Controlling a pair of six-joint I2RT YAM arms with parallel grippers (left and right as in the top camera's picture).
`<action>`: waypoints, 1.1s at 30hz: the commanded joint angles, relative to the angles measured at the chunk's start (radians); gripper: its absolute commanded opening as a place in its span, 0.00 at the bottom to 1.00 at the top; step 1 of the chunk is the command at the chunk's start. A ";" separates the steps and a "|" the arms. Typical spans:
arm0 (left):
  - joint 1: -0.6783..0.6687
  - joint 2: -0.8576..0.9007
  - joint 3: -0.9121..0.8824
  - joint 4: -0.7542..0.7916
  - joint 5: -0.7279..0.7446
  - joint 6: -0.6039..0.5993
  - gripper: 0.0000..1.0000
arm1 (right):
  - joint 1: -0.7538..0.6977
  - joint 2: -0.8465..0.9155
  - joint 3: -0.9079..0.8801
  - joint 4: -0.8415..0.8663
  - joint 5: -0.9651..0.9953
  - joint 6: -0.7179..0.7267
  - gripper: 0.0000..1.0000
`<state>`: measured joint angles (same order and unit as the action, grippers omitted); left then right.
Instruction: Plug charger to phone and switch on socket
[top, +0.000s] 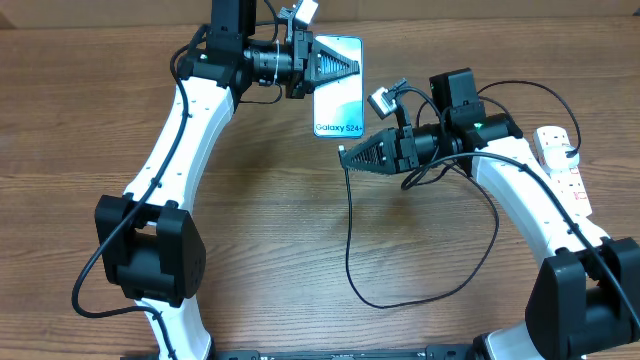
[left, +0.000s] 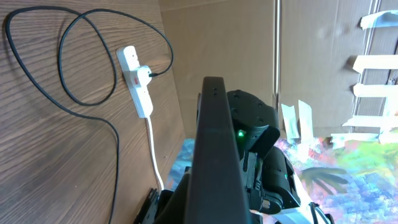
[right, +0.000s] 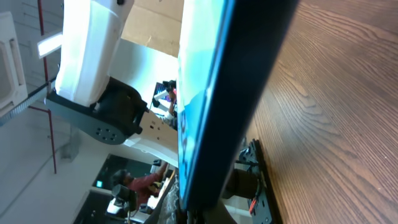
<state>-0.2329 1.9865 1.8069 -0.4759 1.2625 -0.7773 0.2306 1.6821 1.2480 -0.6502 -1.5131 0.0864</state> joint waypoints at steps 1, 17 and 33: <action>-0.012 -0.011 0.003 0.013 0.013 -0.009 0.04 | -0.002 -0.008 0.010 0.013 -0.007 0.048 0.04; -0.013 -0.011 0.003 0.017 -0.006 -0.009 0.04 | -0.002 -0.008 0.010 0.018 -0.007 0.048 0.04; -0.013 -0.011 0.003 0.017 -0.016 -0.010 0.04 | -0.003 -0.008 0.010 0.018 -0.007 0.048 0.04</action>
<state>-0.2409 1.9865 1.8069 -0.4664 1.2339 -0.7795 0.2306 1.6821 1.2480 -0.6384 -1.5116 0.1310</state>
